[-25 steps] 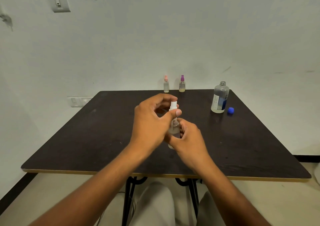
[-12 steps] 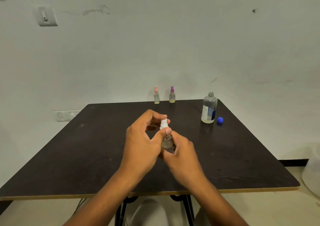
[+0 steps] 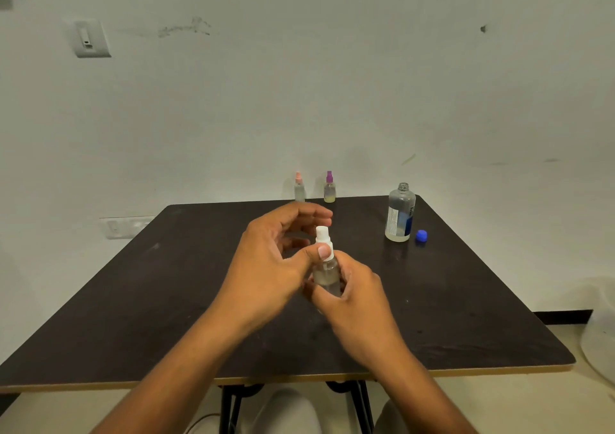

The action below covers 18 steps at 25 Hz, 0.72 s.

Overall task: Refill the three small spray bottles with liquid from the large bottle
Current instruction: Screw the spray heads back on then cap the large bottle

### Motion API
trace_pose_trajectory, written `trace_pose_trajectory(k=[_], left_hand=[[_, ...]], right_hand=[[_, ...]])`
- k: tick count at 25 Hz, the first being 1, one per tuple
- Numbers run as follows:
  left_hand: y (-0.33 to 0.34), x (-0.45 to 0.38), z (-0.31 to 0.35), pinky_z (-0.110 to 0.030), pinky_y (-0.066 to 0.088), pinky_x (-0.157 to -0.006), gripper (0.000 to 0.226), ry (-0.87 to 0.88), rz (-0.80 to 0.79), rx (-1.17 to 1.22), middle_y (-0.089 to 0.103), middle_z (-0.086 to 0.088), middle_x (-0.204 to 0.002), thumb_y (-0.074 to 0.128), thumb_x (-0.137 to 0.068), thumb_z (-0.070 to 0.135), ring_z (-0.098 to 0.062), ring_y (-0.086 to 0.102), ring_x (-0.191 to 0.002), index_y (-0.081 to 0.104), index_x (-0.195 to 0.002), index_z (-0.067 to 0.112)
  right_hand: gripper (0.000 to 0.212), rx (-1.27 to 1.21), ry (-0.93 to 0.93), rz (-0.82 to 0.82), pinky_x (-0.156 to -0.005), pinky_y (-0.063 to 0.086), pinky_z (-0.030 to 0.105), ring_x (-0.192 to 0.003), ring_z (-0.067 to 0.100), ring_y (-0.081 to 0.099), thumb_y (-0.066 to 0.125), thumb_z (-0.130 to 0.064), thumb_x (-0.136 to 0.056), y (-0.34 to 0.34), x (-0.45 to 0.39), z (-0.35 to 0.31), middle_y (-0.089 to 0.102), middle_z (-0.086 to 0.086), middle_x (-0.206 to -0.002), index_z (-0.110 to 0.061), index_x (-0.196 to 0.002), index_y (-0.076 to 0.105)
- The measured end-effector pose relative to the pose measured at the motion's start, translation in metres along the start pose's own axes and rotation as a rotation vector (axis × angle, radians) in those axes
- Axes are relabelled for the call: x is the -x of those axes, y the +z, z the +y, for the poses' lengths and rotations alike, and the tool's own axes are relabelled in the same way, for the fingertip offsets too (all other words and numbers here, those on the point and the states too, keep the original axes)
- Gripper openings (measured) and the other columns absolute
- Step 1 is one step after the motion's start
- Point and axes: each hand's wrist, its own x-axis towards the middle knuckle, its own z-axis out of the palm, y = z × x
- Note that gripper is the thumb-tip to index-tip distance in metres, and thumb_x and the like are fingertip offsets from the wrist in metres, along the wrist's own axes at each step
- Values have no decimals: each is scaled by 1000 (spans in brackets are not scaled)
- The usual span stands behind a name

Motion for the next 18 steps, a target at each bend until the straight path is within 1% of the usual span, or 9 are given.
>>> trace_pose_trajectory(k=[3, 5, 6, 8, 10, 12, 14, 16, 18], left_hand=[[2, -3, 1, -14, 57, -79, 38, -3, 91, -124, 70, 13, -92, 87, -77, 26, -3, 68, -90, 69, -108, 38], [2, -5, 4, -11, 56, -76, 43, -36, 80, -181, 70, 13, -89, 88, -76, 24, -1, 69, -85, 67, -110, 39], [-1, -6, 5, -13, 58, -78, 47, -47, 45, -174, 73, 13, -89, 88, -77, 20, -1, 70, -85, 66, -114, 39], [-9, -9, 11, -21, 60, -85, 56, -63, -83, -106, 77, 13, -95, 83, -82, 8, -3, 74, -93, 62, -125, 38], [-15, -11, 15, -25, 60, -88, 63, -77, -188, -45, 78, 14, -103, 77, -87, 4, -4, 73, -101, 56, -135, 39], [-14, -11, 16, -23, 60, -87, 63, -51, -143, -90, 76, 15, -102, 81, -84, 12, -4, 72, -99, 57, -134, 42], [-8, -9, 14, -19, 60, -81, 63, -19, -35, -190, 71, 14, -90, 89, -76, 20, -4, 70, -86, 61, -127, 45], [-5, -7, 13, -16, 59, -77, 66, -19, 7, -222, 70, 11, -84, 91, -73, 18, -3, 70, -80, 62, -126, 44], [-9, -9, 14, -20, 60, -82, 69, -39, -56, -156, 76, 9, -87, 89, -75, 8, -4, 73, -84, 61, -130, 40]], right_hand=[[24, -11, 2, -5, -85, 61, 33, -97, 2, 69, 76, -33, -88, 1, 0, -2, 73, -15, -101, -40, -108, 65], [27, -19, -7, -10, -86, 61, 33, -98, 2, 70, 78, -32, -88, 2, 2, -2, 74, -15, -102, -41, -110, 66], [25, -8, -9, -6, -84, 61, 35, -96, 4, 70, 78, -34, -88, 3, 2, -1, 74, -14, -101, -40, -110, 66], [23, 18, -4, 2, -79, 61, 39, -90, 8, 69, 77, -39, -88, 3, 3, -1, 73, -11, -95, -38, -108, 67], [22, 26, -5, 0, -77, 60, 40, -88, 9, 68, 76, -41, -88, 2, 3, 0, 71, -10, -92, -37, -107, 67], [22, 13, -15, -1, -79, 60, 37, -91, 7, 68, 76, -40, -89, 1, 2, -2, 72, -12, -95, -38, -108, 66], [26, -20, -16, -4, -86, 60, 31, -99, 1, 68, 77, -37, -88, 3, 2, -5, 72, -17, -103, -42, -110, 64], [28, -42, -9, -22, -88, 59, 32, -102, 1, 68, 77, -34, -89, 4, 3, -5, 73, -17, -106, -41, -112, 65], [24, -53, -12, -51, -85, 60, 35, -95, 4, 69, 75, -33, -91, 3, 5, -5, 73, -14, -99, -37, -112, 66]])
